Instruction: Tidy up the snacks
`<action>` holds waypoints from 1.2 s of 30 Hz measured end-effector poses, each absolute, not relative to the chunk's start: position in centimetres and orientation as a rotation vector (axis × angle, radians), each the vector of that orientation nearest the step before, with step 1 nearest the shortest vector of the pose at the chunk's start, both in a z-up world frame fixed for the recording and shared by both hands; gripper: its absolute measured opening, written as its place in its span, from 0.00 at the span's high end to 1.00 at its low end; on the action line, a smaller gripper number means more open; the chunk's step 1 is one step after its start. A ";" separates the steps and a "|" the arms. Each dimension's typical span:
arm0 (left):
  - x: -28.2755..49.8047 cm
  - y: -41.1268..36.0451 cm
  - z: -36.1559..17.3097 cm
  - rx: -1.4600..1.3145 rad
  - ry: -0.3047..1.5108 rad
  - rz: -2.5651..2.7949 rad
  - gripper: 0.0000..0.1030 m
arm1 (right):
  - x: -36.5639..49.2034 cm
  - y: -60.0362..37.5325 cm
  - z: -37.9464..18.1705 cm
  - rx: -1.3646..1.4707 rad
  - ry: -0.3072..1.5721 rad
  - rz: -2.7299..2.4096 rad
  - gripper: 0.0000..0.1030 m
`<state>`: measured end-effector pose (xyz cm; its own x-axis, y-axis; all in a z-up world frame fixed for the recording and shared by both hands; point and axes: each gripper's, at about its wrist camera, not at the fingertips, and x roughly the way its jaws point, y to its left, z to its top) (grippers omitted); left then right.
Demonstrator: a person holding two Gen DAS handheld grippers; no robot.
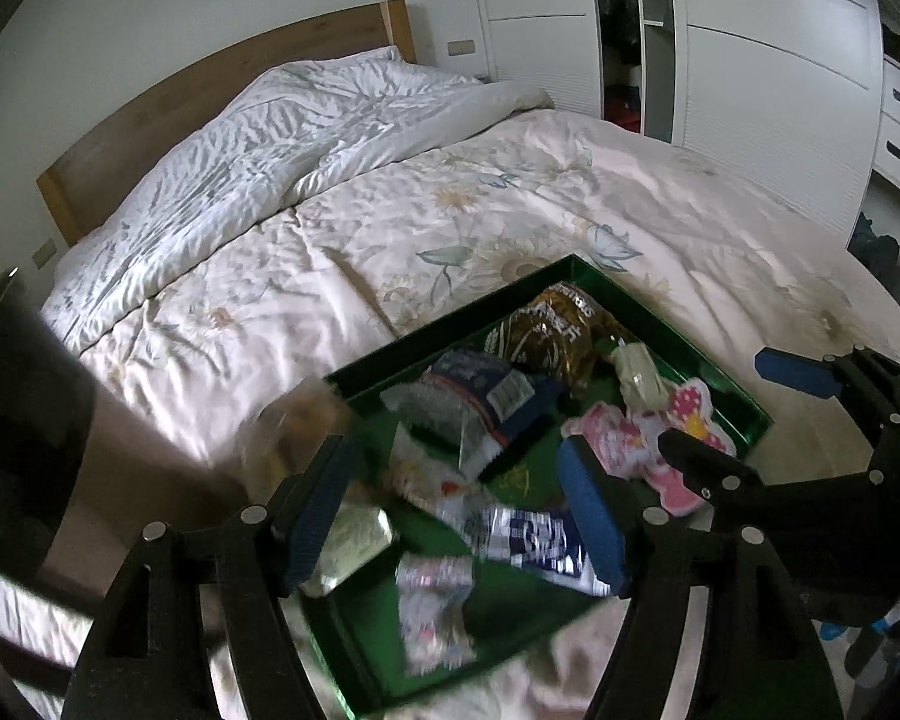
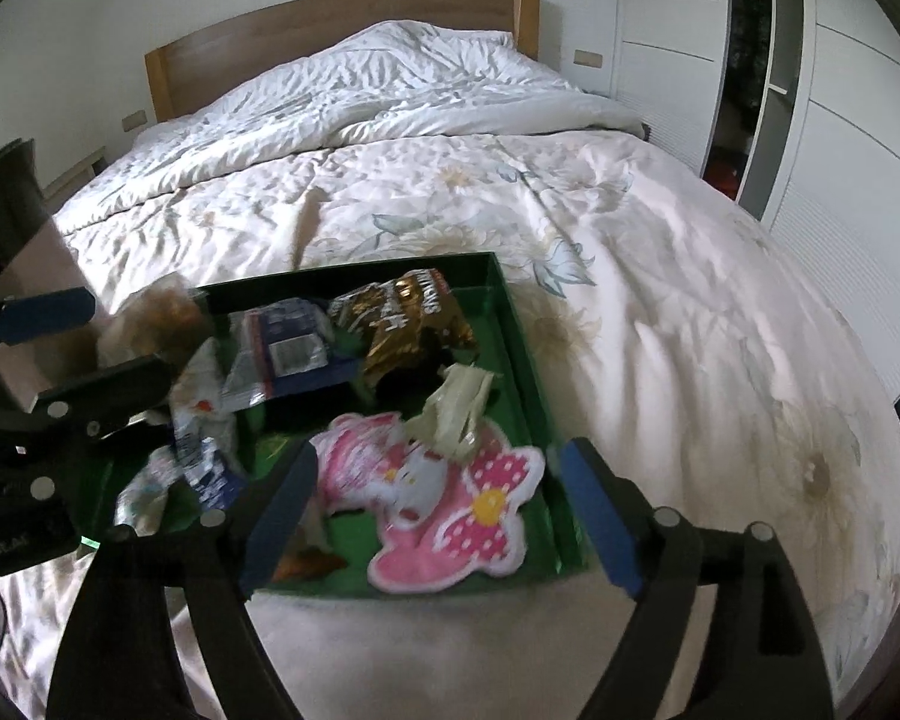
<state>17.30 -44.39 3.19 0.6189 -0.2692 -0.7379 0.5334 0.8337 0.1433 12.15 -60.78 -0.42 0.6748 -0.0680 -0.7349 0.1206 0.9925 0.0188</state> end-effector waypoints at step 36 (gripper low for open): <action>6.6 -25.3 2.5 0.190 0.764 -0.204 0.35 | 0.0 -47.2 1.7 0.011 0.655 -0.141 0.00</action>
<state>6.56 -25.33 2.55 0.7045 -0.1135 -0.7006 0.2506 0.9633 0.0959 0.00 -47.20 1.71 0.7837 -0.1270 -0.6080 0.1338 0.9904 -0.0344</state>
